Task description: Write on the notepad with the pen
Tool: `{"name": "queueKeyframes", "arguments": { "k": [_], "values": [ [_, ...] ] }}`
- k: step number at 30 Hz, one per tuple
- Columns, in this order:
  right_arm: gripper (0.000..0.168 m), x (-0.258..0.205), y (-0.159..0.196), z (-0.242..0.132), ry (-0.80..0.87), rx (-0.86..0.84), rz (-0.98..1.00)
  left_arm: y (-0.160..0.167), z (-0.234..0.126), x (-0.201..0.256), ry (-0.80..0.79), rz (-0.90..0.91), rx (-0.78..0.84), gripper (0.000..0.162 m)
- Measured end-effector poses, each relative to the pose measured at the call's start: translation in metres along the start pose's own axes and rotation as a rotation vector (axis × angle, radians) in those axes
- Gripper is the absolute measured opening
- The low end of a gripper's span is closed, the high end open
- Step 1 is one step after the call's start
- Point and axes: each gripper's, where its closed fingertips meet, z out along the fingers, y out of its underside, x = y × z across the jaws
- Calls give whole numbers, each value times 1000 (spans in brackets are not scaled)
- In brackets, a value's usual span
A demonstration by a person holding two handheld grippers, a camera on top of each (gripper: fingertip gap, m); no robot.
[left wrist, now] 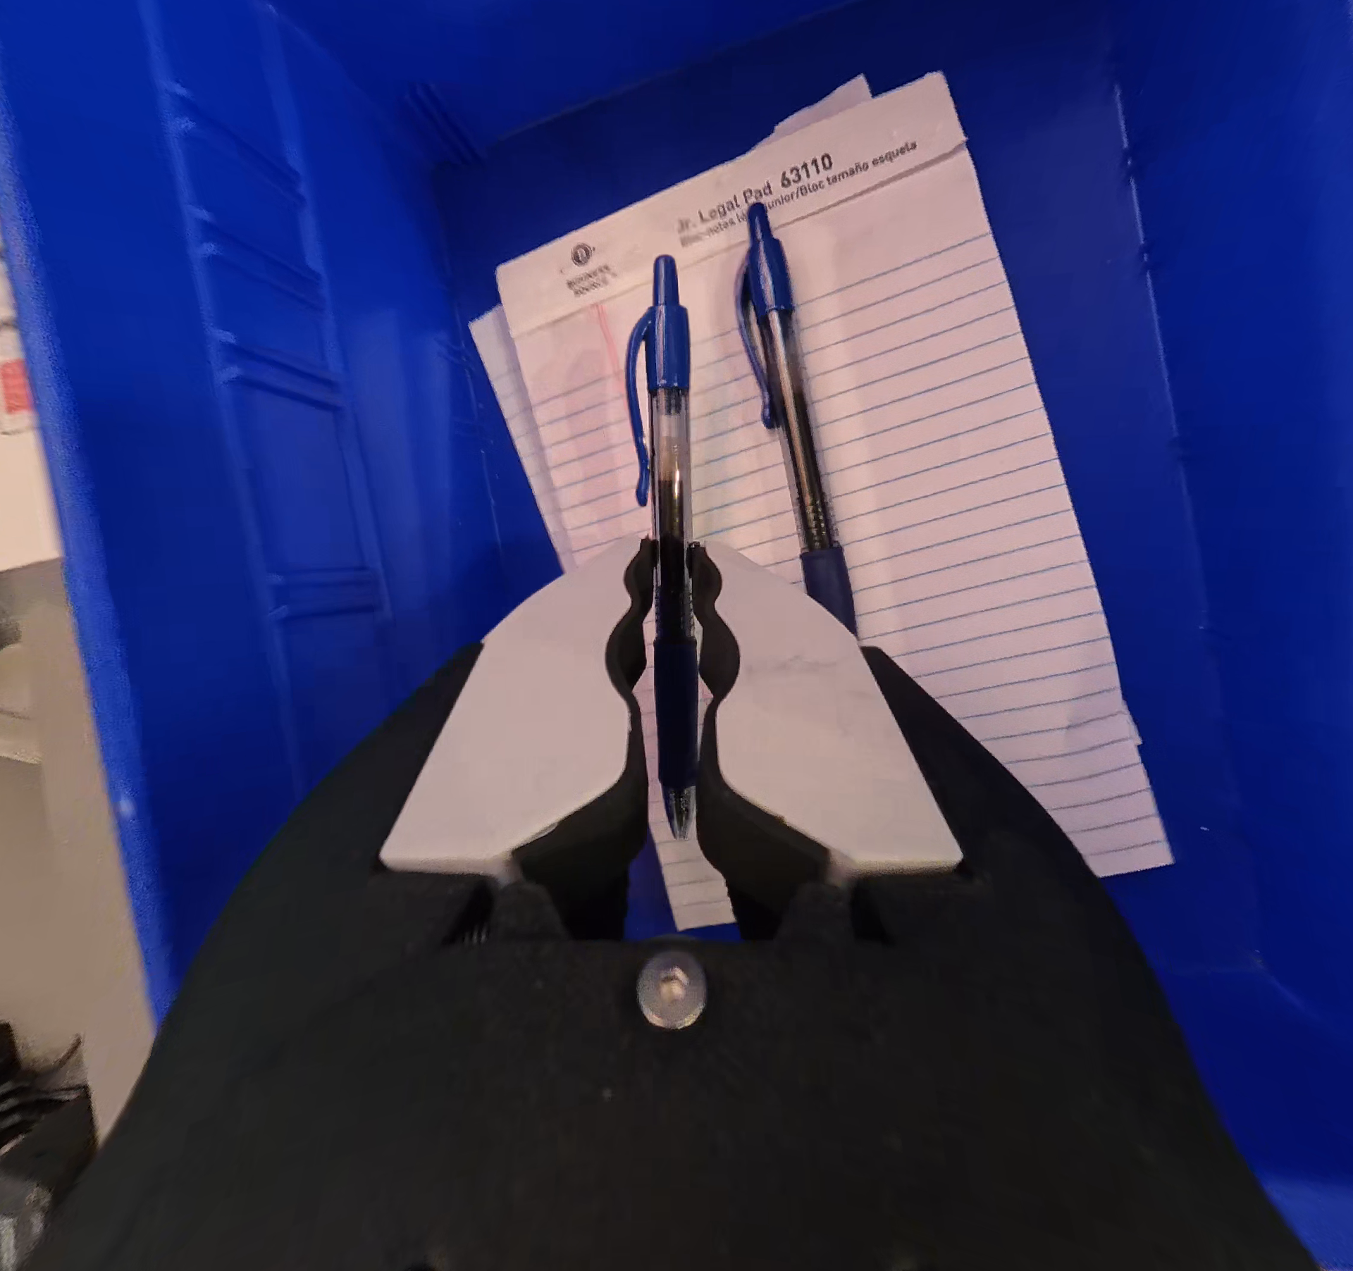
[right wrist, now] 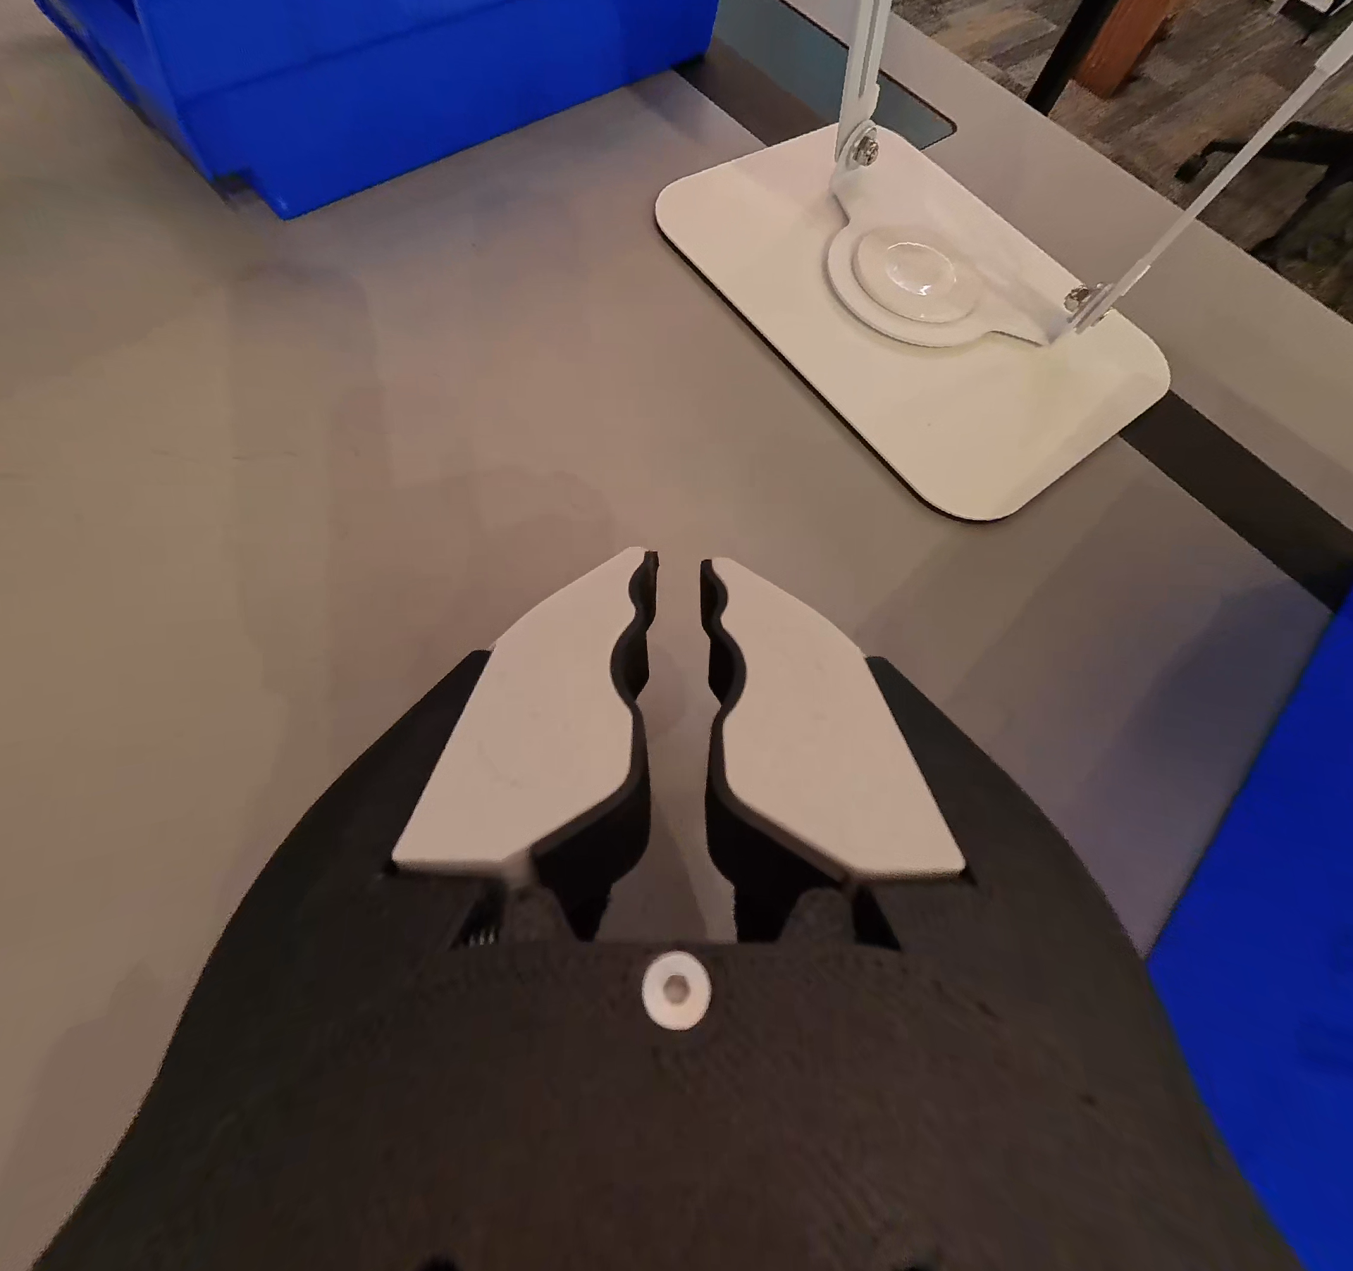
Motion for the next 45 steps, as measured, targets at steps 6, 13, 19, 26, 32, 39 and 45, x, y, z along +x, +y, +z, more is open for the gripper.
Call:
{"name": "queueKeyframes", "arguments": {
  "k": [6,13,19,26,32,39,45],
  "values": [
    [12,5,1,0,32,-9,-14,-16,-26,-7,-80,45,160,10],
    [22,-15,-53,-23,-85,218,201,-49,-140,30,-116,147,552,10],
    [27,-71,-133,-34,-406,467,439,-44,-229,141,-2,303,838,10],
    [31,-70,-164,-50,-612,713,594,-21,-262,242,261,371,929,10],
    [12,-70,-155,-67,-695,771,594,-9,-261,278,455,344,926,9],
    [10,-52,-139,-83,-566,669,573,-7,-270,289,650,256,962,17],
    [10,27,-69,-96,-79,253,421,-20,-256,216,482,266,968,31]
  ]
}}
